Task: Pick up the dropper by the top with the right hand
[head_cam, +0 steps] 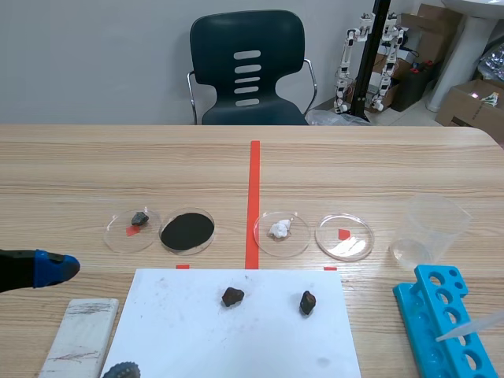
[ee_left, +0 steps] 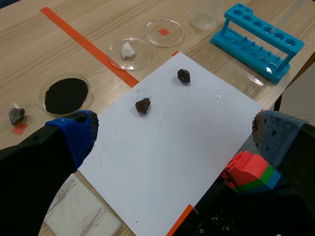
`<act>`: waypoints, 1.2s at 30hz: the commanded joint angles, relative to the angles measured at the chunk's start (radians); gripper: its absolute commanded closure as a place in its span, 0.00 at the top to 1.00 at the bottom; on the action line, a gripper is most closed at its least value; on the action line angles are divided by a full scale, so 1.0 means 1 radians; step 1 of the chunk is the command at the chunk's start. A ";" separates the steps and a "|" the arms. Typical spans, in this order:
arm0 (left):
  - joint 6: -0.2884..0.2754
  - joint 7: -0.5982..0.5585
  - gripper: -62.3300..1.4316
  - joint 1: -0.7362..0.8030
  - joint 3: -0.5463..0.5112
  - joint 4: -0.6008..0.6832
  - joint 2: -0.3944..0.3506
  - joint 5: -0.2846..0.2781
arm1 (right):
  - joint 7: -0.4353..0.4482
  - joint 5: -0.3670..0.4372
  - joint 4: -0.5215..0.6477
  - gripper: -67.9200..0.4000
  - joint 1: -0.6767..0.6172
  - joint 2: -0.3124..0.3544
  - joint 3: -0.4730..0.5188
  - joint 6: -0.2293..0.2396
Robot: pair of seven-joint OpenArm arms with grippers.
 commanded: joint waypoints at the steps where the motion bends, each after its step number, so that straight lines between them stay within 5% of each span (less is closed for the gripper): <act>1: 0.001 -0.014 1.00 0.002 -0.003 0.007 0.002 -0.010 | -0.010 0.000 0.035 0.02 -0.002 0.003 0.004 0.005; 19: 0.001 -0.014 1.00 0.002 -0.003 0.007 0.002 -0.010 | -0.111 -0.142 0.105 0.02 0.018 0.006 -0.191 0.011; 36: 0.001 -0.014 1.00 0.002 -0.003 0.007 0.002 -0.010 | -0.151 -0.154 0.105 0.02 0.020 0.005 -0.201 0.010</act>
